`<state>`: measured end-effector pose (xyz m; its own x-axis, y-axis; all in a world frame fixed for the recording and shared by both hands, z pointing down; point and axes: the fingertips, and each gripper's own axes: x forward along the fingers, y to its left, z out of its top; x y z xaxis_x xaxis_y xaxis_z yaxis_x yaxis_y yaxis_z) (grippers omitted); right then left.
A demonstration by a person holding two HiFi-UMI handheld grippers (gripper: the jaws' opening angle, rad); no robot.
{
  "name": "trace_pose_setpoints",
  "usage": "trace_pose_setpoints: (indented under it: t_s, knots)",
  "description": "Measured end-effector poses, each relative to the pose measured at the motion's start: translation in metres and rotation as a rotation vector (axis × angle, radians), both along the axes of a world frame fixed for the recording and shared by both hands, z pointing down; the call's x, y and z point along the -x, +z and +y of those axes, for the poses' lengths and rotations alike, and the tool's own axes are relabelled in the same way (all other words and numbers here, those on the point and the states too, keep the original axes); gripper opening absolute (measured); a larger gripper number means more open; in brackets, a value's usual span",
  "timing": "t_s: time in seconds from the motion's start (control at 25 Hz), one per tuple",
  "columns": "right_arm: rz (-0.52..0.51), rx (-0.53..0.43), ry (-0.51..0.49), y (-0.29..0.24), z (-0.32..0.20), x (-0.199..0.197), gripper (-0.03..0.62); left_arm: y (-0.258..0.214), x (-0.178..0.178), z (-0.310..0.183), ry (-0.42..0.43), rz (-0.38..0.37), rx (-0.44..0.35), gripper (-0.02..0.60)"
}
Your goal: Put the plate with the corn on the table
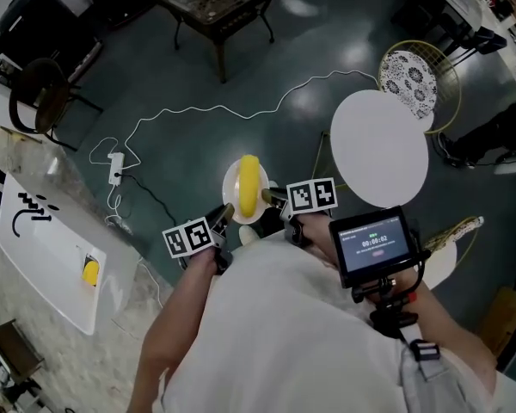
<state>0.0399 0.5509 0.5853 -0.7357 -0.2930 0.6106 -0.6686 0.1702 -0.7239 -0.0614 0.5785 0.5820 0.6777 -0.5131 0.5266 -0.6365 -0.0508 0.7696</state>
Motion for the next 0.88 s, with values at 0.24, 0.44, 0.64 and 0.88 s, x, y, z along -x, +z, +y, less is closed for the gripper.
trace_pose_setpoints:
  t_s: [0.24, 0.44, 0.64, 0.88]
  knots:
    - [-0.009, 0.028, -0.018, 0.005, -0.058, 0.003, 0.055, 0.003, 0.002, -0.055, -0.018, -0.006, 0.022, 0.054]
    - [-0.027, 0.018, -0.037, 0.003, -0.095, 0.004, 0.055, 0.002, 0.001, -0.088, -0.043, -0.016, 0.020, 0.054]
    - [-0.033, 0.020, -0.051, 0.005, -0.139, -0.003, 0.055, 0.002, -0.005, -0.132, -0.049, -0.036, 0.023, 0.054]
    - [-0.031, 0.017, -0.073, 0.009, -0.192, -0.013, 0.055, 0.006, -0.016, -0.182, -0.070, -0.037, 0.023, 0.054]
